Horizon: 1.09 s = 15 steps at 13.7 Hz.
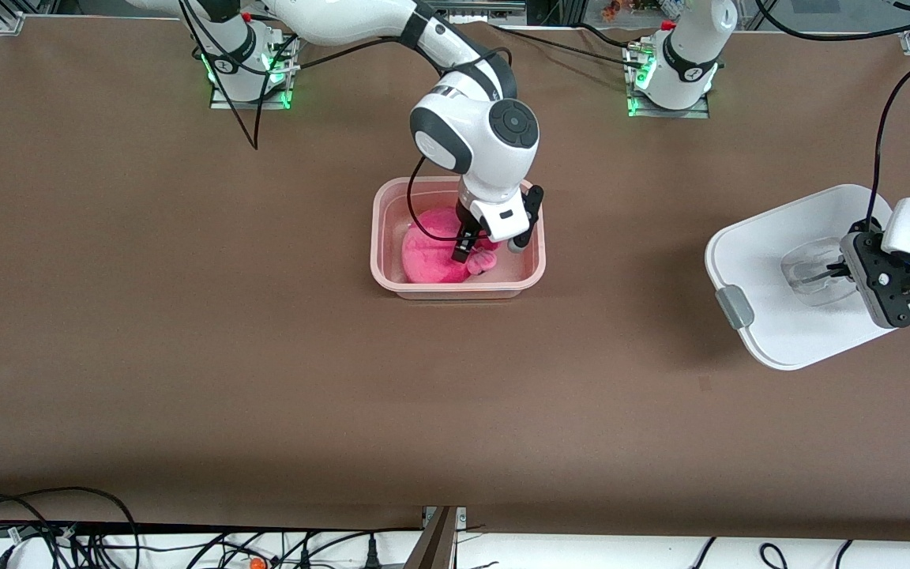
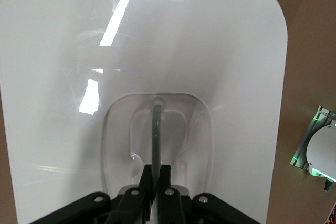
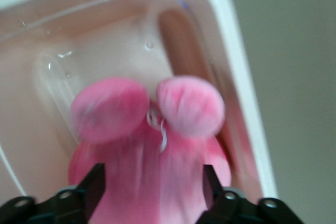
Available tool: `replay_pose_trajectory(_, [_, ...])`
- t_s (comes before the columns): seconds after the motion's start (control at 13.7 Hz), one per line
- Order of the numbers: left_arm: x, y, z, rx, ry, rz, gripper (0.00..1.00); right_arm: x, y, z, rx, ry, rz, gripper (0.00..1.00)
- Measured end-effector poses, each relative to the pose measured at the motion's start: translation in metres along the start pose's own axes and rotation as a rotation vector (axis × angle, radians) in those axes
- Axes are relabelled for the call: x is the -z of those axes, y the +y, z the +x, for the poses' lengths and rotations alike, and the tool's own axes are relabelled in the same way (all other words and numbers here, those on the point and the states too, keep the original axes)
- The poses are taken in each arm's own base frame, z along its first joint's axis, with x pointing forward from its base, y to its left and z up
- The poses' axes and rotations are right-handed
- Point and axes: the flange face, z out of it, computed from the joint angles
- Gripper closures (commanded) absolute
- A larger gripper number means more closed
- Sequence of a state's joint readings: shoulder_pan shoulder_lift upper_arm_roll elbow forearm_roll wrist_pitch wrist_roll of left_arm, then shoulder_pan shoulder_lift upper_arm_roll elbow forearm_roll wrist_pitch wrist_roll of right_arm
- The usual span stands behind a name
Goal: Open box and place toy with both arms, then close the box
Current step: 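Open the right gripper and withdraw while the left gripper carries the lid back, then lower the lid onto the tub with the left gripper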
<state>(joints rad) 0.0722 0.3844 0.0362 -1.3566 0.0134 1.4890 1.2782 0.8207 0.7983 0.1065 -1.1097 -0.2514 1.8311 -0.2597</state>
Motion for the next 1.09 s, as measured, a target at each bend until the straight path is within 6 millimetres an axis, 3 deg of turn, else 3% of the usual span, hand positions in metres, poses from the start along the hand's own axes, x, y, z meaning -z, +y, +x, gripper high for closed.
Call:
replay_pose_trajectory(0.07, [0.0, 0.0, 0.0, -0.001, 0.0, 0.0, 1.0, 0.02, 0.009, -0.004, -0.021, 0.022, -0.014, 0.0])
replay_pose_trajectory(0.22, [0.0, 0.001, 0.004, -0.009, 0.0, 0.0, 1.0, 0.073, 0.045, -0.031, -0.099, 0.053, -0.014, 0.0])
replay_pose_trajectory(0.36, [0.0, 0.008, 0.025, -0.049, 0.004, -0.001, 1.0, 0.118, 0.105, -0.078, -0.207, 0.098, 0.014, 0.0])
replay_pose_trajectory(0.44, [0.0, 0.015, 0.044, -0.083, 0.007, -0.004, 1.0, 0.131, 0.135, -0.102, -0.25, 0.116, 0.03, 0.0])
replay_pose_trajectory(0.58, [-0.003, 0.035, 0.093, -0.172, 0.014, -0.011, 1.0, 0.138, 0.182, -0.149, -0.32, 0.095, 0.07, 0.0])
replay_pose_trajectory(0.73, [-0.006, 0.066, 0.153, -0.252, 0.013, -0.014, 1.0, 0.143, 0.216, -0.19, -0.397, 0.058, 0.081, 0.0])
replay_pose_trajectory(0.87, [-0.008, 0.107, 0.218, -0.334, 0.009, 0.009, 1.0, 0.156, 0.244, -0.23, -0.493, 0.072, 0.117, 0.0])
replay_pose_trajectory(1.09, [-0.017, 0.177, 0.307, -0.418, 0.009, 0.061, 1.0, 0.172, 0.286, -0.31, -0.661, 0.111, 0.218, 0.0])
